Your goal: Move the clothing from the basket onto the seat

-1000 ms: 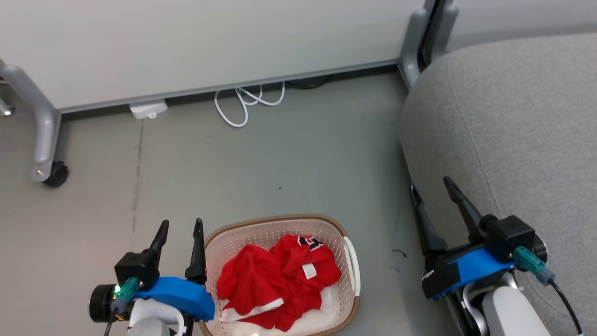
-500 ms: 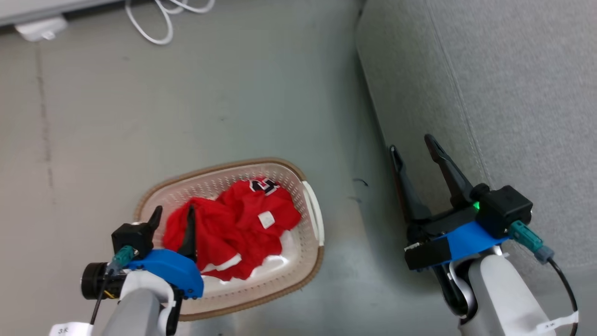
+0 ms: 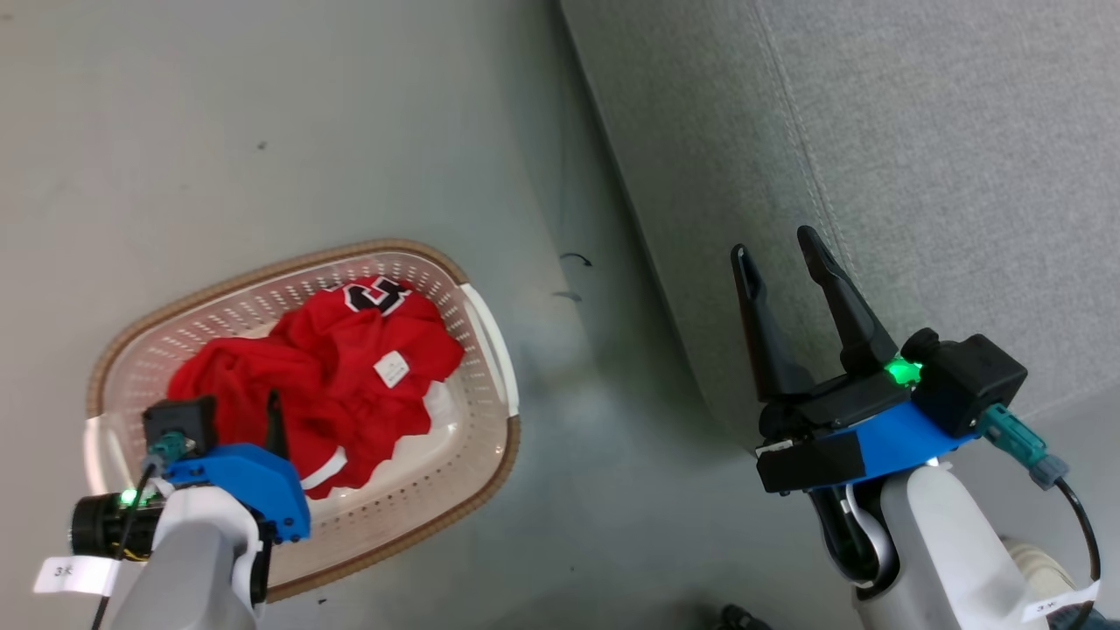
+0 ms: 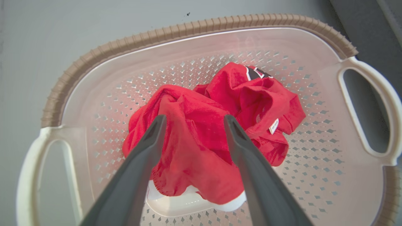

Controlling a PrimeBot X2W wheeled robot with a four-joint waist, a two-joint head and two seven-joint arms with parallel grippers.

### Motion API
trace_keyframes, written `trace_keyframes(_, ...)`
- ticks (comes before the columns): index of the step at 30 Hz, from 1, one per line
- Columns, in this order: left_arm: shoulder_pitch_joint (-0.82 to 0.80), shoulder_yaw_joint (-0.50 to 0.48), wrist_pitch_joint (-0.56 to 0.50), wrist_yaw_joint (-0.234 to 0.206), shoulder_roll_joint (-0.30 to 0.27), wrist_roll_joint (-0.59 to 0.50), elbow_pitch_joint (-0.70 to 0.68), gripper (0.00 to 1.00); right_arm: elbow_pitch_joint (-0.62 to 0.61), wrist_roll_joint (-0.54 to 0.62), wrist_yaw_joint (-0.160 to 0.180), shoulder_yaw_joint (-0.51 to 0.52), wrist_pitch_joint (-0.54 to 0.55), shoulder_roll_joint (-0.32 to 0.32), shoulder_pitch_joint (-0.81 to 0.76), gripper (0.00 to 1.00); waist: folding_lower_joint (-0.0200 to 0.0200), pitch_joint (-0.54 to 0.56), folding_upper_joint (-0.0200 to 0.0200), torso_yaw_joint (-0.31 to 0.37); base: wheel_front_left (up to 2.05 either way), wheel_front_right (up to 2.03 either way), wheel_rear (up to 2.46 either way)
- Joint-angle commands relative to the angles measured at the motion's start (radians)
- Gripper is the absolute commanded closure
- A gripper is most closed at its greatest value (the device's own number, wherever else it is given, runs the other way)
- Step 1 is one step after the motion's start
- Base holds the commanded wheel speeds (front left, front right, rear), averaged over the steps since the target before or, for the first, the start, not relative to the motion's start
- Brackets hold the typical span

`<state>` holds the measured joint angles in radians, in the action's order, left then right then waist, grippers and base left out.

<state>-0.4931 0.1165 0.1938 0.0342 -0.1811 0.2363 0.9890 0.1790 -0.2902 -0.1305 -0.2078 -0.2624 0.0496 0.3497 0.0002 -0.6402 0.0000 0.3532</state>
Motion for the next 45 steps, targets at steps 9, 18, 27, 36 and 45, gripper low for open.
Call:
trace_keyframes(9, -0.052, -0.013, -0.024, -0.051, -0.038, 0.012, 0.062, 0.00, -0.027, -0.056, 0.000, -0.033, -0.003, 0.001, 0.003, 0.00, -0.0002, -0.073, 0.0000, 0.065, 0.00, 0.00, 0.00)
trace_keyframes(18, -0.087, -0.028, -0.068, -0.070, -0.024, 0.047, 0.113, 0.00, -0.030, -0.062, 0.000, -0.032, -0.003, 0.001, 0.022, 0.00, -0.0002, -0.100, 0.0000, 0.062, 0.00, 0.00, 0.00)
trace_keyframes(27, -0.113, -0.014, -0.070, -0.046, -0.015, 0.062, 0.139, 1.00, -0.030, -0.057, 0.000, -0.034, -0.003, 0.002, 0.029, 0.00, -0.0002, -0.105, 0.0000, 0.053, 0.00, 0.00, 0.00)
trace_keyframes(36, -0.125, 0.003, -0.062, -0.036, -0.008, 0.071, 0.168, 1.00, -0.030, -0.052, 0.000, -0.031, -0.003, 0.002, 0.032, 0.00, -0.0002, -0.097, 0.0000, 0.040, 0.00, 0.00, 0.00)
trace_keyframes(45, -0.130, 0.014, -0.052, -0.024, 0.006, 0.080, 0.195, 1.00, -0.021, -0.037, 0.000, -0.028, -0.003, 0.002, 0.035, 0.00, -0.0002, -0.062, 0.0000, 0.023, 0.00, 0.00, 0.00)
